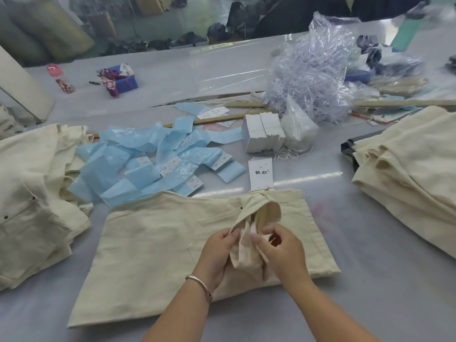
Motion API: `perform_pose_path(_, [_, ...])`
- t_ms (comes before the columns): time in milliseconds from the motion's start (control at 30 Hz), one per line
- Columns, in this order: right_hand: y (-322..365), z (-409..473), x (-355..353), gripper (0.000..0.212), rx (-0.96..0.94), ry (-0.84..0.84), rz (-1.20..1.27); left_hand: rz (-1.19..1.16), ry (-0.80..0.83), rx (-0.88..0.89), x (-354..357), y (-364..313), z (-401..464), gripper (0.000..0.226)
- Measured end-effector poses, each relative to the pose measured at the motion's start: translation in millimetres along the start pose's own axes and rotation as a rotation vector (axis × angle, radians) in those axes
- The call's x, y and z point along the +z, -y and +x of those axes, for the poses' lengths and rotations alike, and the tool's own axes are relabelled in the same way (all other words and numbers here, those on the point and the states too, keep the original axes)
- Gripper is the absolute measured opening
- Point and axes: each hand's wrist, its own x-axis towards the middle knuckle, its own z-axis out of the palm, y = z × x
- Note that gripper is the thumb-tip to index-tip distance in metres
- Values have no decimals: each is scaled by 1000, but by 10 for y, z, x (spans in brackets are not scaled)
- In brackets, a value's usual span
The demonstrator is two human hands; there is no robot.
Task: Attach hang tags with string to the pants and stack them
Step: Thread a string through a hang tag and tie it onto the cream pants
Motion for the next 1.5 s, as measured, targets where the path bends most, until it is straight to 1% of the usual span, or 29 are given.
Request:
perform_pose_path(67, [-7,28,-2,32,-32,-52,-135,-48,29,-11,-24,-8,17,23])
perform_pose_path(133, [11,36,-24,44,-146,-112,-312,-41,26,-4,-30,-1,23,23])
perform_pose_path(167, [15,49,-29,45,-204,-118,-390,-28,21,5,-28,7,29,23])
perform_pose_path(233, [0,67,-33,37,-238,-84,-468,11,4,31,-16,25,36,22])
perform_pose_path(267, [-16,87,-45,27,-218,-73,-459,33,-5,46,-9,31,41,21])
perform_pose_path(300, [-41,113,-70,17,-181,-70,-420,53,-12,60,-1,36,47,21])
perform_pose_path(333, [-71,147,-106,22,-130,-69,-368,66,-14,70,6,39,52,21])
perform_pose_path(367, [-111,187,-153,35,-59,-54,-293,72,-12,76,14,40,55,21])
perform_pose_path(400, [-142,229,-215,42,27,-21,-179,72,-11,78,20,40,59,21])
perform_pose_path(433, [-165,270,-274,42,110,26,-52,69,-14,75,26,43,58,20])
perform_pose_path(500, [-199,325,-369,31,238,134,140,48,-28,59,30,59,56,19])
perform_pose_path(600, [-192,369,-427,25,327,234,309,6,-50,50,22,100,54,22])
perform_pose_path(700, [-164,393,-436,31,416,307,500,-1,-57,53,0,130,59,23])
perform_pose_path(767, [-157,393,-424,33,430,357,549,-11,-64,52,-11,141,59,21])
perform_pose_path(933, [-155,334,-305,22,380,407,542,-29,-79,58,-39,181,57,18])
perform_pose_path(1033, [-180,287,-243,23,292,447,535,-45,-96,64,-48,202,36,20])
perform_pose_path(1133, [-211,237,-214,29,162,473,492,-53,-129,76,-33,212,29,22])
perform_pose_path(1267, [-249,213,-223,24,57,482,420,-56,-167,87,-5,221,28,20])
perform_pose_path(1367, [-223,211,-280,14,47,501,384,-45,-198,96,20,225,23,18])
perform_pose_path(1400, [-201,211,-301,14,50,488,378,-35,-205,102,31,226,19,19])
perform_pose_path(1433, [-180,222,-321,20,39,447,363,-22,-208,110,48,223,13,18])
perform_pose_path(1500, [-105,267,-361,26,-28,292,312,28,-207,133,84,213,-12,18])
